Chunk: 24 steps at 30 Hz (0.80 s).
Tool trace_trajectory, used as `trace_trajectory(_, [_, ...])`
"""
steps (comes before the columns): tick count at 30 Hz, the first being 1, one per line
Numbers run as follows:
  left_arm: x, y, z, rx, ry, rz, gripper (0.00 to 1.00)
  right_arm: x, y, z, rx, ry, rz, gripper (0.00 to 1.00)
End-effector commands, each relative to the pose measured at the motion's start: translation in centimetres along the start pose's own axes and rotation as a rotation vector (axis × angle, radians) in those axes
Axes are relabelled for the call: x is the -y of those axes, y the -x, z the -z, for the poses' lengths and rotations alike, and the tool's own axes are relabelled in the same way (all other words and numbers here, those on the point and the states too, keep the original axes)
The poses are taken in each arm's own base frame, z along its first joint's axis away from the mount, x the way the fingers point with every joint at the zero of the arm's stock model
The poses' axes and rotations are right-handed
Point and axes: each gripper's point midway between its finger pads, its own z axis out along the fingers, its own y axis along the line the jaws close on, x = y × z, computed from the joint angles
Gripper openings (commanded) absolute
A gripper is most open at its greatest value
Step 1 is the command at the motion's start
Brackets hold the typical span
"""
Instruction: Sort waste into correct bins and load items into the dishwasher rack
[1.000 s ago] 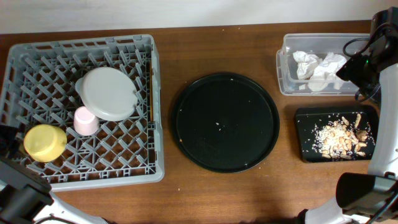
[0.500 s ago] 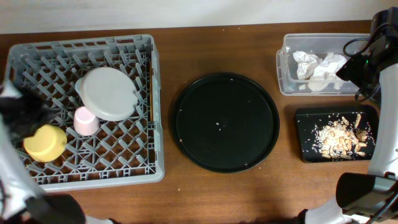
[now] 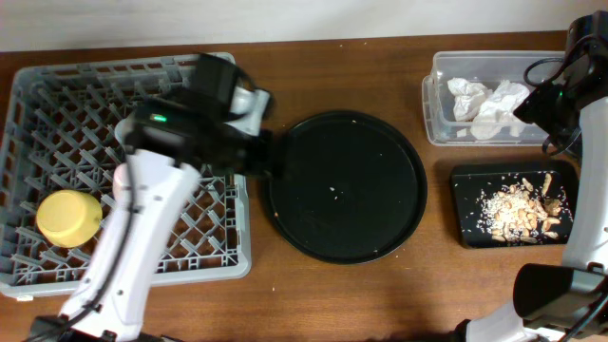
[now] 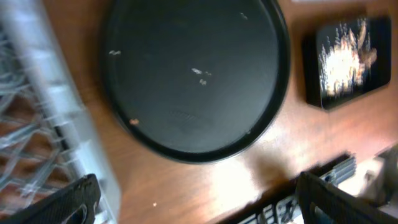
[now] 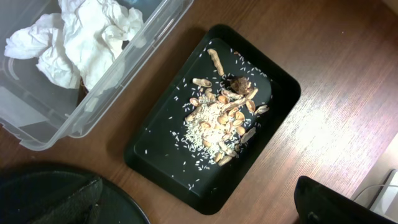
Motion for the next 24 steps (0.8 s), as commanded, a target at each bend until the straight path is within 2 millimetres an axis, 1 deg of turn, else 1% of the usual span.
trace_trajectory(1, [2.7,-1.4,-3.0,-0.018,0.037,-0.144,0.99,0.3,0.3,-0.2,0.006,-0.018,-0.011,0.99])
trace_trajectory(3, [3.8,-2.2,-4.3,-0.028,0.050,-0.196,0.99,0.3,0.3,-0.2,0.006,-0.018,-0.011,0.99])
trace_trajectory(6, [4.6,-3.7,-5.5,-0.061,0.070,-0.243,0.99,0.3,0.3,-0.2,0.006,-0.018,-0.010,0.99])
trace_trajectory(7, [5.1,-4.2,-5.7,-0.071,0.066,-0.258,0.99,0.3,0.3,-0.2,0.006,-0.018,-0.010,0.99])
trace_trajectory(10, [5.7,-4.6,-5.8,-0.077,0.059,-0.276,0.99,0.3,0.3,-0.2,0.006,-0.018,-0.010,0.99])
trace_trajectory(21, [5.7,-4.6,-5.8,-0.078,0.058,-0.278,0.99,0.3,0.3,-0.2,0.006,-0.018,-0.010,0.99])
trace_trajectory(24, [4.8,-6.3,-5.6,-0.149,0.086,-0.263,0.99,0.3,0.3,-0.2,0.006,-0.018,-0.010,0.99])
